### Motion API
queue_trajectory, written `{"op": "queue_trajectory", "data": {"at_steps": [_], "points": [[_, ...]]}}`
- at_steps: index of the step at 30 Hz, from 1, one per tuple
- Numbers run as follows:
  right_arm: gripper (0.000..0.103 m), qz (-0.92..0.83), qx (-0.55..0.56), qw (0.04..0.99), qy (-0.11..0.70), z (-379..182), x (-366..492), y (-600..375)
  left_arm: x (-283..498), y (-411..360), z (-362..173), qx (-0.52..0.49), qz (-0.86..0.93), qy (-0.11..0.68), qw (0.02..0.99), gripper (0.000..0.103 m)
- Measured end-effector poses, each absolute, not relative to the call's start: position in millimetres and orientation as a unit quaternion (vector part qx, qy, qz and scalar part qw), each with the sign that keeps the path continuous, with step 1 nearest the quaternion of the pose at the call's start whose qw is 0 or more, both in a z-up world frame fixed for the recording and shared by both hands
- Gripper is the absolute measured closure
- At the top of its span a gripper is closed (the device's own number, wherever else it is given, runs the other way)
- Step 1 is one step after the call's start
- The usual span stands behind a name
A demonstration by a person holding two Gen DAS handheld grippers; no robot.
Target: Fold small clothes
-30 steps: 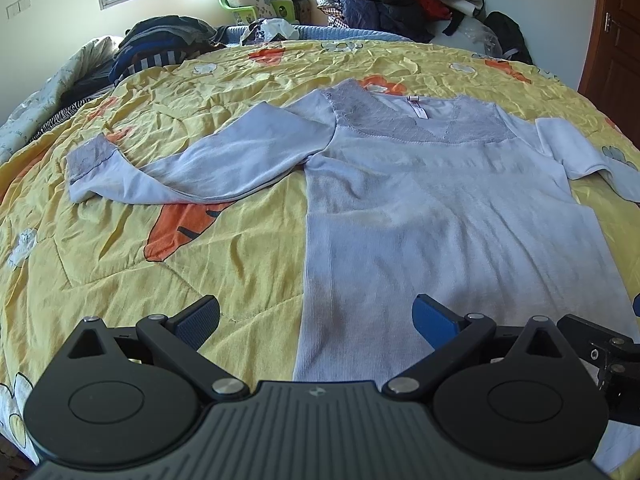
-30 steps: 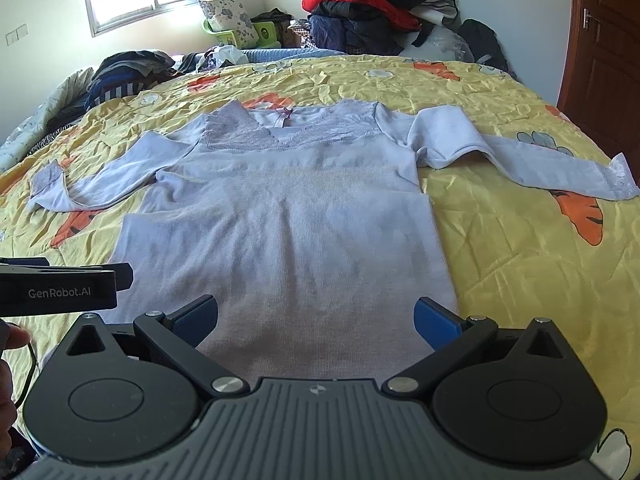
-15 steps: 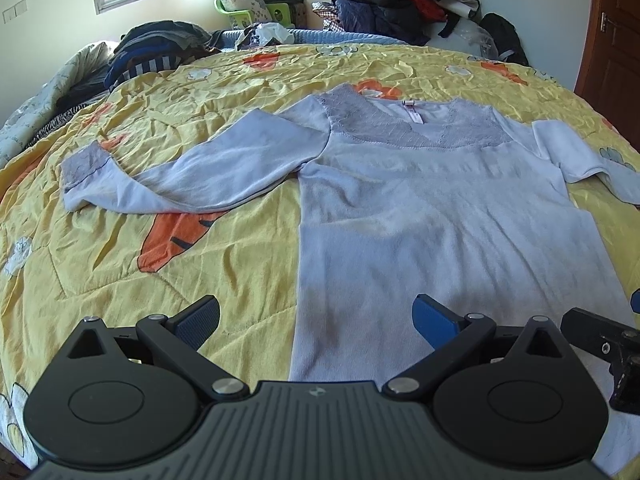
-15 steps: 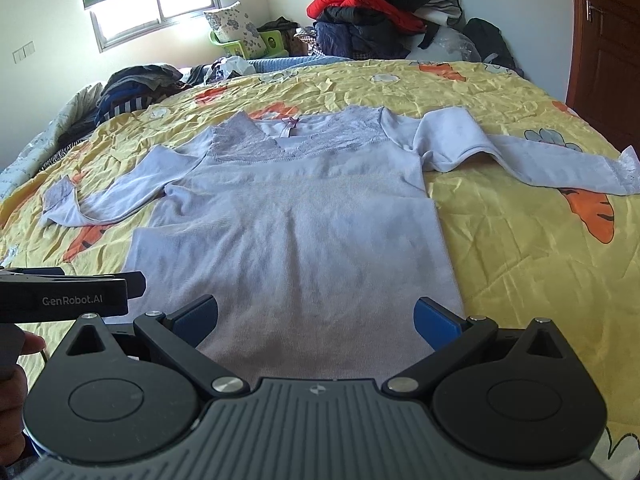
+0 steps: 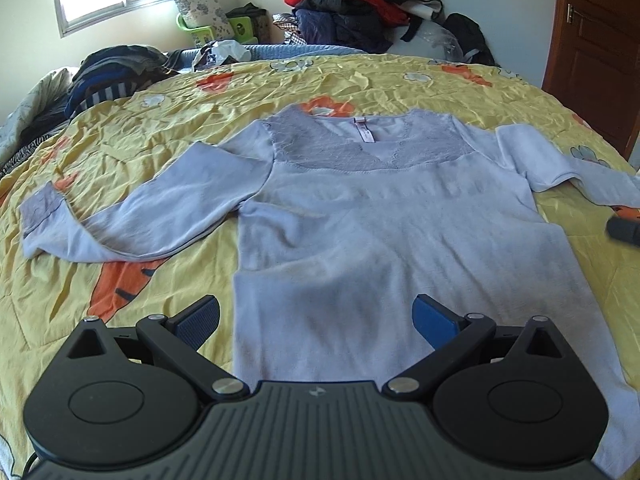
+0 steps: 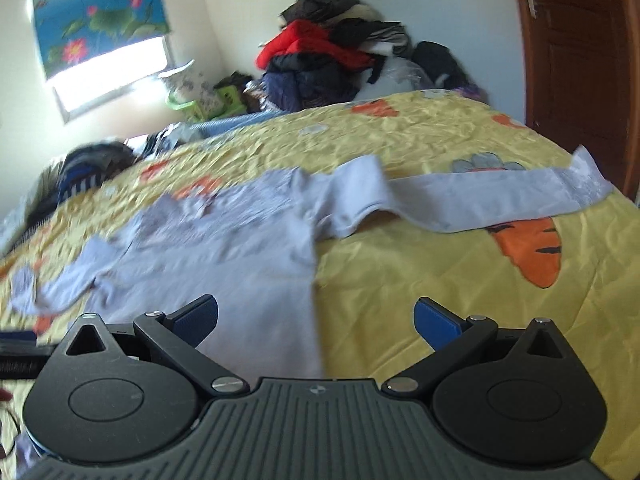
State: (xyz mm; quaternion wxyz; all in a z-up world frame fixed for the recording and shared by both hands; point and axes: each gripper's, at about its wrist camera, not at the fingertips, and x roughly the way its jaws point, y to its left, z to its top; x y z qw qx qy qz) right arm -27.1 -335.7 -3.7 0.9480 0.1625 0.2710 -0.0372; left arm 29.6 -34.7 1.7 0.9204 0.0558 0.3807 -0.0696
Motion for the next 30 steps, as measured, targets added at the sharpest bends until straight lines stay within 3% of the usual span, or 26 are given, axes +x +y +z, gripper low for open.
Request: {"op": "queue_trajectory", "data": {"at_steps": [12,26,28,30], "points": [[0.0,-0.139,0.443,0.869,0.172,-57,-26,-518,45,-46,-10,0.067,-0.075,0.394,0.914,0.0],[0.0,-0.145,0.424,0.888,0.102,-68,36,-550,55,-55,-9,0.069,-0.078,0.397,0.912,0.0],[0.004,-0.152,0.429,0.886,0.093,-69,42,-553,57,-54,-10,0.068,-0.076,0.399,0.911,0.0],[0.018,-0.168,0.44,0.878,0.086,-70,47,-561,59,-54,-10,0.068,-0.074,0.401,0.911,0.0]]}}
